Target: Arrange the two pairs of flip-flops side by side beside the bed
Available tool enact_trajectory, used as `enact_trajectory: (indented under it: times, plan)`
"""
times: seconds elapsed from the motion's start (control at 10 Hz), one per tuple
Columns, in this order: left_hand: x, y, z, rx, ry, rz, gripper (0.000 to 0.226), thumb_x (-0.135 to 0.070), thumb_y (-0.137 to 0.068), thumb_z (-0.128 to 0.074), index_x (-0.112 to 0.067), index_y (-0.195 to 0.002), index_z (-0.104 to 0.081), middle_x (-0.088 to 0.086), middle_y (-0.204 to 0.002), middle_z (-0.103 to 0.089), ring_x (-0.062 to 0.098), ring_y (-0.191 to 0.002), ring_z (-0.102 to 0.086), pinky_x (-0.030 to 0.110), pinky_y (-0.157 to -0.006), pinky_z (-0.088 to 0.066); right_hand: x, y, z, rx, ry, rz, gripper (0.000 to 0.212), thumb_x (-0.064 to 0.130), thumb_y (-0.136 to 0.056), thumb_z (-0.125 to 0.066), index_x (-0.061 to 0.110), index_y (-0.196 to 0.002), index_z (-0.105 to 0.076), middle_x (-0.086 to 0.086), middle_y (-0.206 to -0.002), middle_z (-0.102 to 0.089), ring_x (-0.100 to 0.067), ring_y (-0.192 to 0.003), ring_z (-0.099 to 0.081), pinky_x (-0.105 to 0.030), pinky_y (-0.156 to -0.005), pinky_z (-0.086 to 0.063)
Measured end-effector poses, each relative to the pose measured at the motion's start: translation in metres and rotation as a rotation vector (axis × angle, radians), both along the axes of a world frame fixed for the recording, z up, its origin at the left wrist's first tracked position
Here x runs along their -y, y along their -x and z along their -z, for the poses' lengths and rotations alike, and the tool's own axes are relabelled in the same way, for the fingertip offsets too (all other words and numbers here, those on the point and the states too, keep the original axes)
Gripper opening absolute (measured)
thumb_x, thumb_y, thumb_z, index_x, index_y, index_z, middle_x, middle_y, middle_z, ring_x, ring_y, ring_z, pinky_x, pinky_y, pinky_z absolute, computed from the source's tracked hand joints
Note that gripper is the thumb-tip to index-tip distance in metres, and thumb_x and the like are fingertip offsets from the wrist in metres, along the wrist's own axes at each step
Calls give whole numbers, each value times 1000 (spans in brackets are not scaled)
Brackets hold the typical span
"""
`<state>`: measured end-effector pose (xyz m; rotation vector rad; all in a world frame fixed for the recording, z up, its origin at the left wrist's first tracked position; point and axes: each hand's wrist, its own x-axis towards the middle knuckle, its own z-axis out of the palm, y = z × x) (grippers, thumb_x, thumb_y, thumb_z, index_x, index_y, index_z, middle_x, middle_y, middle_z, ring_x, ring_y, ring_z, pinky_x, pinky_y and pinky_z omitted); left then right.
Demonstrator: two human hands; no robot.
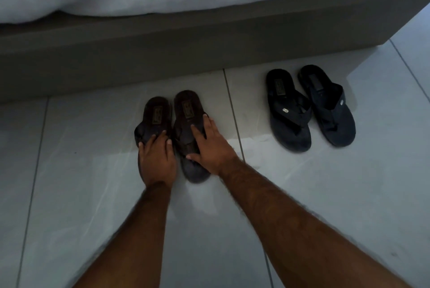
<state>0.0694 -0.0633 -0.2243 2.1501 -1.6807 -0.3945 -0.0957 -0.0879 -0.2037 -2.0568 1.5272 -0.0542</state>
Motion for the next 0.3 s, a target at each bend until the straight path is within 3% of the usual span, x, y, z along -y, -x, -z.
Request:
enact_trajectory:
  times: [0.2, 0.3]
  plan:
    - [22, 30, -35, 16, 103, 91, 53, -40, -102, -34, -11, -145, -44, 11, -157, -41, 27, -151, -27, 47, -127, -12, 11, 51, -33, 39, 215, 149, 80, 60, -97, -40, 23, -161, -9, -10, -170, -1, -27, -157, 3, -47, -125, -8]
    - [42, 73, -71, 0, 98, 304, 60, -44, -100, -34, -8, -148, -43, 12, -158, -41, 29, -149, -31, 48, -126, -17, 15, 100, -68, -62, 288, 199, 83, 62, -98, -35, 17, -161, -8, -9, -170, -6, -25, -157, -1, -46, -126, -10]
